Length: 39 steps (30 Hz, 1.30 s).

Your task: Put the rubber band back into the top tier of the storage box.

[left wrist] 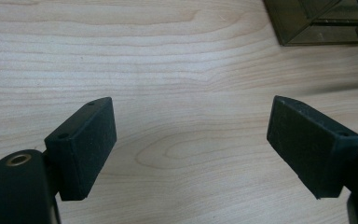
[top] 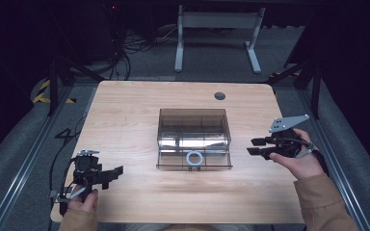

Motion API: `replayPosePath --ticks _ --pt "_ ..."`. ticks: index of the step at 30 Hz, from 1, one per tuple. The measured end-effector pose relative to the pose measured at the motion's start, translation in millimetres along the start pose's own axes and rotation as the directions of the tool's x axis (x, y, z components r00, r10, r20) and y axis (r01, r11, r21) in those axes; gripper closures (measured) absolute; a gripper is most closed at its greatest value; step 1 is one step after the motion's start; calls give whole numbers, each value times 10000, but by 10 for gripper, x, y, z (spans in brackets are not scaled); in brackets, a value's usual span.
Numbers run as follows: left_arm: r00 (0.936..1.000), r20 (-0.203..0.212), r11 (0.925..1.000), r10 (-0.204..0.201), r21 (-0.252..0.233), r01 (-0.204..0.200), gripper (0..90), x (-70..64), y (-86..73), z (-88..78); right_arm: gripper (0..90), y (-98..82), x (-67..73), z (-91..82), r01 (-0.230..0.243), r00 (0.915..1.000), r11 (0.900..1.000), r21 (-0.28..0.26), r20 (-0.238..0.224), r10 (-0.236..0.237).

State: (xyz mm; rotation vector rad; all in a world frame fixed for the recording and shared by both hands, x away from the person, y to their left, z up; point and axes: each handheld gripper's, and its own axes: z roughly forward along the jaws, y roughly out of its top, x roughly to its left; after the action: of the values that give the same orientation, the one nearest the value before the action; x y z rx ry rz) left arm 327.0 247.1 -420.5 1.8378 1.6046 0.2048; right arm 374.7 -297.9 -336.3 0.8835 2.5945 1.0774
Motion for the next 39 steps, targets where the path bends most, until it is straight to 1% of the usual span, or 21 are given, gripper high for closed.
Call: replayPosePath --ticks 1,3,5,10,17,25,26,39 --pt "10000 -14 10000 -15 15 15 163 -1 -1 -1 585 -69 -22 14 -149 9999 9999 -9 56 149" --pt "10000 -27 10000 33 21 -33 163 4 0 -3 586 -94 -31 20 -184 9998 9998 -2 59 184" --pt "10000 -32 10000 24 8 -24 163 3 0 -4 586 -187 -58 46 -404 9991 9992 47 111 403" --pt "10000 -40 10000 39 -10 -39 163 1 -1 -3 584 -282 -79 82 -562 9983 9984 51 187 561" --pt "10000 -33 10000 32 12 -32 163 3 -1 -3 582 -467 -109 190 -1050 9942 9944 105 258 1047" --pt "10000 -19 10000 38 -11 -38 163 3 -1 -7 580 -596 -113 296 -1191 9926 9925 266 282 1184" --pt "10000 -20 10000 42 -7 -42 163 2 -1 -6 579 -634 -108 330 -1245 9919 9916 344 296 1235" --pt "10000 55 10000 41 -25 -40 163 2 -2 -16 577 -820 -73 511 -1443 9888 9884 475 453 1422"
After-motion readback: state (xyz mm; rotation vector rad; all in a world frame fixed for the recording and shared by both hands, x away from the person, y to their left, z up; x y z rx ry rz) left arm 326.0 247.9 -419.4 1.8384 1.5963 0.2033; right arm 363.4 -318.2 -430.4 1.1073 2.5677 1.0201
